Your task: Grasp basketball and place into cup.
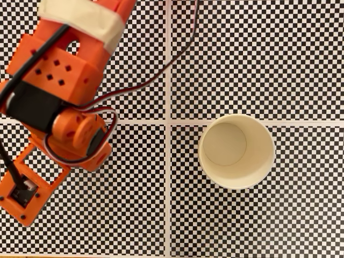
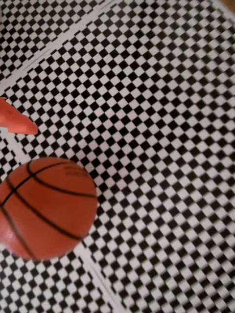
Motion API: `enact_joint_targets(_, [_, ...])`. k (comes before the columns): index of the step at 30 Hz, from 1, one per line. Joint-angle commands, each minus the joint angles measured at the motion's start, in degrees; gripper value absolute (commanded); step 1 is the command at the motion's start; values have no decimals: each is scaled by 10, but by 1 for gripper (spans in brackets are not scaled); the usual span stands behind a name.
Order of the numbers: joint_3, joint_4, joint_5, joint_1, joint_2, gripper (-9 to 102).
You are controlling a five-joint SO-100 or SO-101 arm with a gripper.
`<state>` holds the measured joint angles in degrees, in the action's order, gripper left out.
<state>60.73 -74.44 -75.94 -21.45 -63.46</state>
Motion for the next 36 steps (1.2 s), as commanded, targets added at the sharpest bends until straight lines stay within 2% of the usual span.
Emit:
enact_joint_targets(1, [-23,9,7,6,-3,58])
enact_joint_targets(16, [-24,19,0,-1,23,58])
enact_joint_targets(20, [-24,19,-11,-10,26,54])
enact_joint_targets(36, [-22,31,-28,-26,53,55])
